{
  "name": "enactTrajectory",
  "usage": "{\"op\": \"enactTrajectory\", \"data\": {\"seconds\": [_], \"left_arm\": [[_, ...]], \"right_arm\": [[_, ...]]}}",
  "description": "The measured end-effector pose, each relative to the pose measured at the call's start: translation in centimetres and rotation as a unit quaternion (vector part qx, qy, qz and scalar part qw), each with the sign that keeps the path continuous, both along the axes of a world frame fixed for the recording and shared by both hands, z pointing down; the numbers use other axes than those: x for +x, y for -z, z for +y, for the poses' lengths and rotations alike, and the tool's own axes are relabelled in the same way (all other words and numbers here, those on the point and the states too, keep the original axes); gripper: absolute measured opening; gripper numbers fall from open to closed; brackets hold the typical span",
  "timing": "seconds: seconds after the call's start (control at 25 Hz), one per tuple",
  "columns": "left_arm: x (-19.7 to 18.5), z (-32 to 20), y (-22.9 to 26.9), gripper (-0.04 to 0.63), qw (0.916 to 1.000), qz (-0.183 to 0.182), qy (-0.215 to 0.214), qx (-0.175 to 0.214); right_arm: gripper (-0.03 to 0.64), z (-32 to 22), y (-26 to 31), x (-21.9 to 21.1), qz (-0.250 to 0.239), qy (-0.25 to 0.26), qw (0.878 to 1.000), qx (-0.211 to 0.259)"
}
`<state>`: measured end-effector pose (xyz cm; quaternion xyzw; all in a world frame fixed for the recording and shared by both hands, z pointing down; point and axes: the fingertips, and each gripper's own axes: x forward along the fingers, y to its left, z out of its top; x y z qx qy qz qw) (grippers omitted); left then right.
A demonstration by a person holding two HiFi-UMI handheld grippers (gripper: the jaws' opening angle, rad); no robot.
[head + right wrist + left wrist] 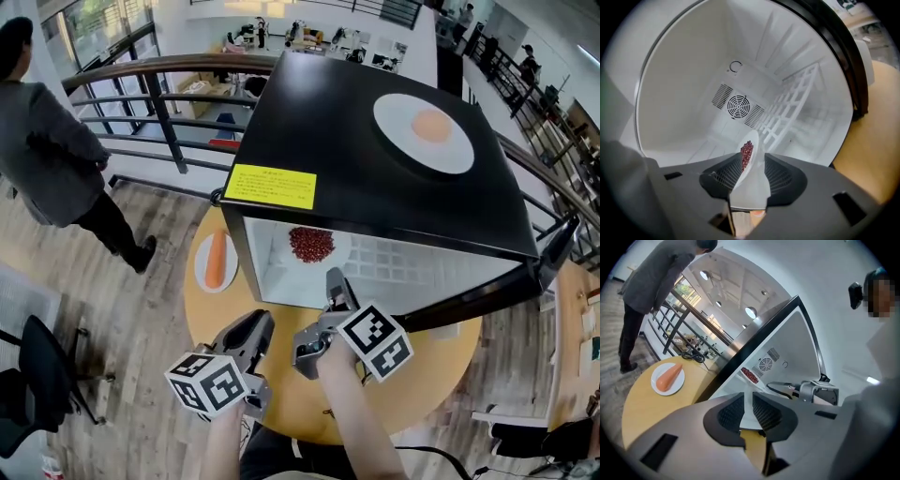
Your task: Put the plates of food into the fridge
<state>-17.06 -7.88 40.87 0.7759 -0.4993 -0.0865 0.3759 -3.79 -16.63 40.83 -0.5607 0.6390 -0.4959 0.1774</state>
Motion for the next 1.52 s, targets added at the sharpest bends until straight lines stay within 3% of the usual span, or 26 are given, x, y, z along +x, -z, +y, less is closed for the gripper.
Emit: {"op": "enactTrajectory", "data": {"seconds": [0.16, 0.24, 0.36, 0.48, 0.6, 0.64, 0.72, 0.84, 1.04, 1.28, 1.52], "left_arm": [[-0.4, 0.0, 1.6, 0.041, 0.9971, -0.059, 0.025, 0.042], [-0.2, -0.1, 2.9, 0.041, 0.9954, -0.057, 0.033, 0.070], [0.1, 0.2, 5.0, 0.041, 0.9874, -0.086, 0.050, 0.123], [1.0, 0.7, 6.7, 0.041, 0.9652, -0.186, 0.062, 0.173], [2.0, 1.3, 8.1, 0.018, 0.9360, -0.272, 0.075, 0.211], [2.3, 1.6, 8.5, 0.014, 0.9299, -0.284, 0.079, 0.220], [3.0, 2.0, 9.1, 0.008, 0.9259, -0.288, 0.083, 0.230], [3.6, 2.3, 9.7, 0.008, 0.9261, -0.282, 0.085, 0.236], [3.1, 2.6, 10.2, 0.008, 0.9312, -0.258, 0.104, 0.235], [2.3, 3.6, 10.6, 0.008, 0.9262, -0.271, 0.129, 0.228], [0.2, 5.4, 9.7, 0.008, 0.9193, -0.293, 0.169, 0.200]], "right_arm": [[0.134, 1.9, 1.6, 1.0, 0.121, 0.019, 0.989, 0.079], [0.130, 3.1, 2.8, 1.2, 0.213, 0.040, 0.967, 0.137], [0.037, 5.3, 4.3, 1.9, 0.335, 0.056, 0.918, 0.203], [0.024, 7.2, 5.4, 2.3, 0.382, 0.065, 0.890, 0.241], [0.021, 8.6, 6.1, 3.2, 0.409, 0.058, 0.873, 0.258], [0.021, 9.0, 6.2, 3.5, 0.412, 0.054, 0.872, 0.259], [0.021, 9.5, 6.5, 4.1, 0.407, 0.046, 0.875, 0.258], [0.021, 9.9, 6.9, 4.8, 0.401, 0.036, 0.878, 0.258], [0.021, 10.3, 7.6, 4.7, 0.400, 0.042, 0.874, 0.272], [0.021, 11.0, 8.0, 3.8, 0.374, 0.066, 0.880, 0.284], [0.021, 11.8, 8.0, 1.5, 0.356, 0.107, 0.878, 0.303]]}}
